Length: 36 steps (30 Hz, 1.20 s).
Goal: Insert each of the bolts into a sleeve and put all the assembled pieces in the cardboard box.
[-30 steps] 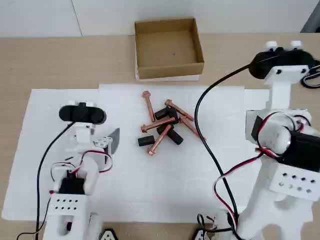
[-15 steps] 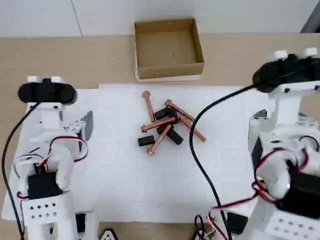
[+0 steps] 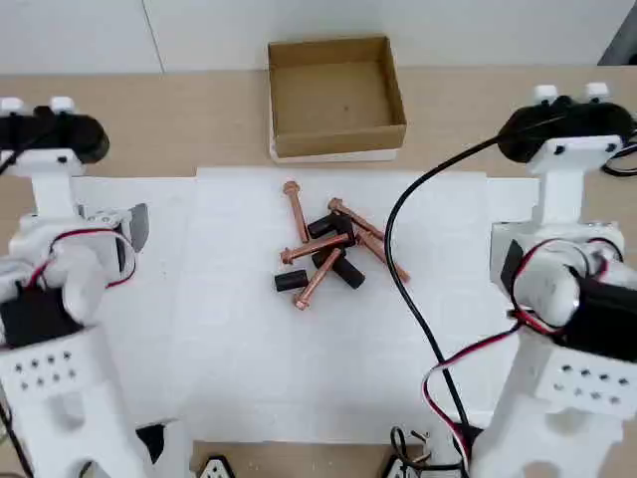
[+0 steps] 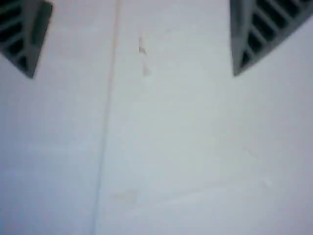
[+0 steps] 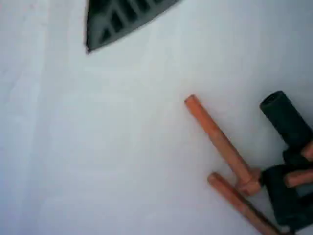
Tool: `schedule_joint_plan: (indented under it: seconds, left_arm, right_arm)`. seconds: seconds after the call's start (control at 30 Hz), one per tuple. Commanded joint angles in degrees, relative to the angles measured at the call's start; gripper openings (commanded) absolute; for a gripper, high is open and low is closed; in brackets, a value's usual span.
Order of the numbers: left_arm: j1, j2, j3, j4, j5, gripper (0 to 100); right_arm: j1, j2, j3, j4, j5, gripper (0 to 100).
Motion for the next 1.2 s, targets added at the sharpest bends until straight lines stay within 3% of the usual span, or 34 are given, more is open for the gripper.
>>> schedule_joint_plan:
  seconds: [0.0, 0.43, 0.67, 1.17]
  left_arm:
    - [-0.18, 6.86, -6.64, 4.13, 0.00, 25]
    - [0.09, 9.76, -8.13, 11.87, 0.09, 25]
    - [0.09, 9.85, -8.04, 11.78, 0.09, 25]
    - [0.09, 9.58, -0.40, 7.74, 0.09, 25]
  right_arm:
    - [-3.82, 3.12, -1.67, 0.84, -0.18, 19.9]
    - [-20.09, 18.95, -3.60, 0.84, 1.93, 19.9]
    - [-20.44, 27.12, -16.18, 1.27, 2.64, 19.8]
    - [-19.47, 42.42, -28.75, 1.01, 2.37, 19.8]
